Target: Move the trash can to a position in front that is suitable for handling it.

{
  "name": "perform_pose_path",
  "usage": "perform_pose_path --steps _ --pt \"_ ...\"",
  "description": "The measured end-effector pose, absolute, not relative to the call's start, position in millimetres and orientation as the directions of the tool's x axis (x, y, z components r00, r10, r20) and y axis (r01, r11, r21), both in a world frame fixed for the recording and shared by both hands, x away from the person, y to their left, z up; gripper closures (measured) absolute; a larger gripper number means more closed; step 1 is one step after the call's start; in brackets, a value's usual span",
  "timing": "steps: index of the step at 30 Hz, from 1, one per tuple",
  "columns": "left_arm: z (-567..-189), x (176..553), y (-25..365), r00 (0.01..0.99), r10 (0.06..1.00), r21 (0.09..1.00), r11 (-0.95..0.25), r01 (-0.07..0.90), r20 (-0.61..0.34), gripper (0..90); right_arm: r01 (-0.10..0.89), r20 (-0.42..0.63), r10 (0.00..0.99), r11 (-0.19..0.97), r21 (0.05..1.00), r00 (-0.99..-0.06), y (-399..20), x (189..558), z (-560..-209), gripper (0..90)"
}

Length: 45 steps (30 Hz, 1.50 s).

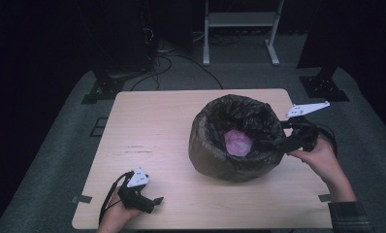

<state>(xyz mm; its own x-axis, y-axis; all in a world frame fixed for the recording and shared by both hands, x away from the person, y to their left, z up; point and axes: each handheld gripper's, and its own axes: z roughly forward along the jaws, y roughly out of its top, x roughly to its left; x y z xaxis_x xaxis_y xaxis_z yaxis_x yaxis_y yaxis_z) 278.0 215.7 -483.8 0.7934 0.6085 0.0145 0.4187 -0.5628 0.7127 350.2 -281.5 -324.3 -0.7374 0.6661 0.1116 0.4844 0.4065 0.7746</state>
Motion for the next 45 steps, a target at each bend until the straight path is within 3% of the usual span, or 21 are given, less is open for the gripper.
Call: perform_pose_path --steps 29,39,45 --pt "-484 277 215 0.791 0.612 0.714 -0.559 0.422 0.013 0.0 0.468 0.121 0.595 0.473 0.747 -0.795 -263 268 -323 0.0" --pt "-484 277 215 0.790 0.613 0.714 -0.558 0.422 0.012 0.0 0.477 0.177 0.671 0.294 0.828 -0.720 -291 269 -310 0.0" --pt "-482 277 214 0.791 0.612 0.704 -0.563 0.434 0.002 0.0 0.518 0.204 0.724 0.240 0.821 -0.659 -306 273 -305 0.0"
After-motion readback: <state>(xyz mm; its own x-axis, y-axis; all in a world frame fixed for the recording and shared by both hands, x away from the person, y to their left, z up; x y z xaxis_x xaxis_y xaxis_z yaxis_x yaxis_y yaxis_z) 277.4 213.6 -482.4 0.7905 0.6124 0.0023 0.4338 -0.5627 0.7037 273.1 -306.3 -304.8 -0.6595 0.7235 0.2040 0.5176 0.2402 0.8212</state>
